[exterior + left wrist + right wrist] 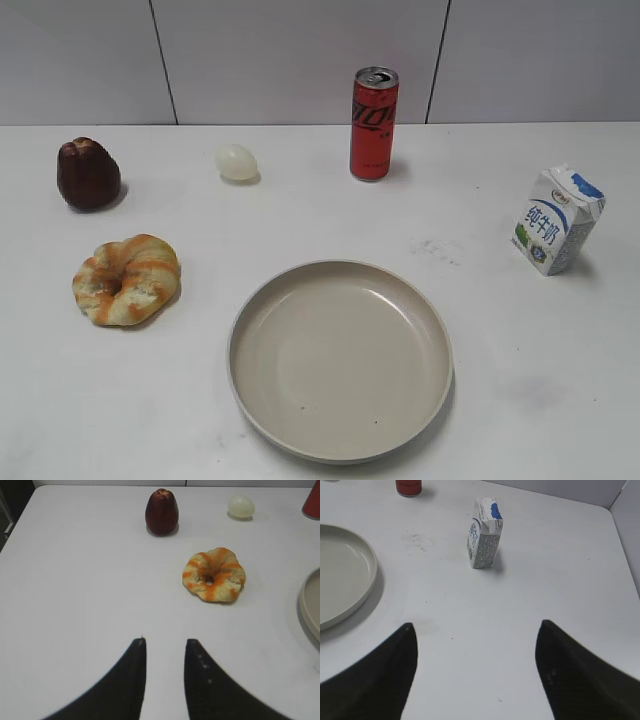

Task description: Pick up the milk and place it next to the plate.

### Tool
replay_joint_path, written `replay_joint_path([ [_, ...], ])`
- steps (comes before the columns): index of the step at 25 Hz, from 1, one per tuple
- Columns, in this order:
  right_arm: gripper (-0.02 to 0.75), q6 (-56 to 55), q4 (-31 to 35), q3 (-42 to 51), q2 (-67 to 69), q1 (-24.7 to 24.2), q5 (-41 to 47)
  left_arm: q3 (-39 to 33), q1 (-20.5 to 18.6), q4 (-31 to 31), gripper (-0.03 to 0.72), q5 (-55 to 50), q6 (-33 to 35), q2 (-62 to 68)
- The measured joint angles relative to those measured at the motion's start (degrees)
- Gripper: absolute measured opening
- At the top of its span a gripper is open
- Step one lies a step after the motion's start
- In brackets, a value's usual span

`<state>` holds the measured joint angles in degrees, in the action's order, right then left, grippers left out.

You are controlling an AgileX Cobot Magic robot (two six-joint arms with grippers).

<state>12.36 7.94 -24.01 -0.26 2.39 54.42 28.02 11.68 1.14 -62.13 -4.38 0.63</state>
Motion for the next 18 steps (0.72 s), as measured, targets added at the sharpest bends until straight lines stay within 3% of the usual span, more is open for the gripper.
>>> replay_joint_path([
  [18, 0.556, -0.06, -0.06, -0.49, 0.83, 0.0, -1.15, 0.0, 0.0, 0.0, 0.209, 0.0, 0.0, 0.0],
])
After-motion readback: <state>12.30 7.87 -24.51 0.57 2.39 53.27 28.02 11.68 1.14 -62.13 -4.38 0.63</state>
